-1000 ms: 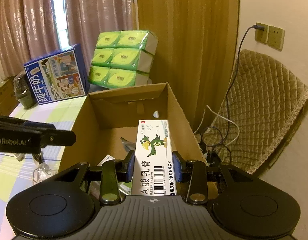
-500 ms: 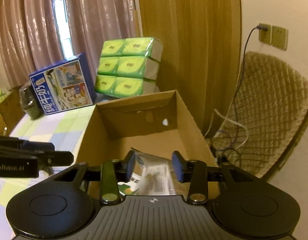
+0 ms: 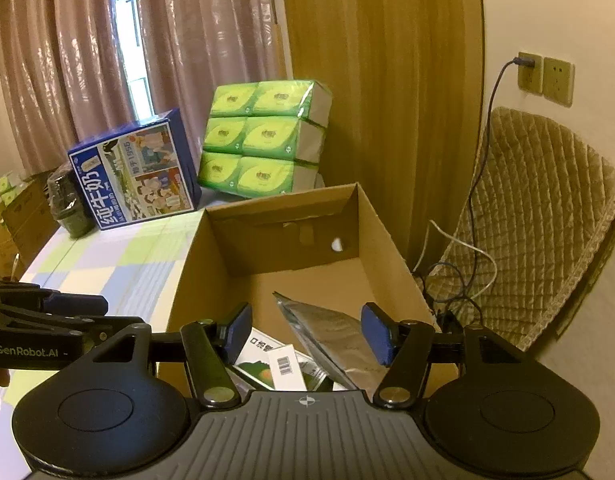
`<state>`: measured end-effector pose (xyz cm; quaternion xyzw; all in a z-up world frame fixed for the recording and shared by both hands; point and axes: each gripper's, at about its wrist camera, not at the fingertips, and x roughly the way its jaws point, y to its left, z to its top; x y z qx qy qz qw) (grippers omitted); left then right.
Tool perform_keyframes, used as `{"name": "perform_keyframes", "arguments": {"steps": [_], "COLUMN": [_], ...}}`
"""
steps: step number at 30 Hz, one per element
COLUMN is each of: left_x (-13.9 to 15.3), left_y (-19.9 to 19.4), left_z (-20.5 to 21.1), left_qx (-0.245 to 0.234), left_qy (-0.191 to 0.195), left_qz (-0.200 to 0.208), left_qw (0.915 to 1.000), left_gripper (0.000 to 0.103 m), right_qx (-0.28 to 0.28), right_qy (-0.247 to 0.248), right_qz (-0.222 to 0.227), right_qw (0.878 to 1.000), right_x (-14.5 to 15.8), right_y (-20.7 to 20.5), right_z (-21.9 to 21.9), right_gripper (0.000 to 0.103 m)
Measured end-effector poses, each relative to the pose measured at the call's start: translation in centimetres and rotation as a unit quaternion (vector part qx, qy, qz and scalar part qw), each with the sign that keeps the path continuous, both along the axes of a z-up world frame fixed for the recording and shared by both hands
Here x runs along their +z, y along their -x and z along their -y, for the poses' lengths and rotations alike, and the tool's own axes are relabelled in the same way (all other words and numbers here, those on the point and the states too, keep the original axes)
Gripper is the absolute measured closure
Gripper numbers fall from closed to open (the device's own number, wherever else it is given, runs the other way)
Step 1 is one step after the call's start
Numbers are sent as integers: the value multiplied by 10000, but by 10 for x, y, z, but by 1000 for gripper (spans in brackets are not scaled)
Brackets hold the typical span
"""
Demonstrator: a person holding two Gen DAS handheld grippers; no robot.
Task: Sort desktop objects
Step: 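Open the right tool to drop the white medicine box into the cardboard box, then move both open tools back toward the cable and clear box on the table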
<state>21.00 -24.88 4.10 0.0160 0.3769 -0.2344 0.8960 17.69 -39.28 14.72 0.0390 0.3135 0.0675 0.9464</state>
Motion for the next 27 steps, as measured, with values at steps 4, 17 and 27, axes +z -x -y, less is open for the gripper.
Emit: {"name": "perform_keyframes", "arguments": {"steps": [4, 17, 27], "left_x": [4, 26, 47], "left_y": [6, 42, 69], "left_z": [-5, -48, -118], "left_qx": [30, 271, 833], "left_qy": [-29, -202, -279], "left_qz": [35, 220, 469], "left_qw": [10000, 9992, 9950], "left_gripper": [46, 26, 4], "right_qx": [15, 111, 417], "right_qy": [36, 53, 75], "right_qz": [55, 312, 477], "right_qw": [10000, 9994, 9980], "right_x": [7, 39, 59], "right_y": [7, 35, 56], "right_z": [-5, -34, -72], "right_gripper": [40, 4, 2]}}
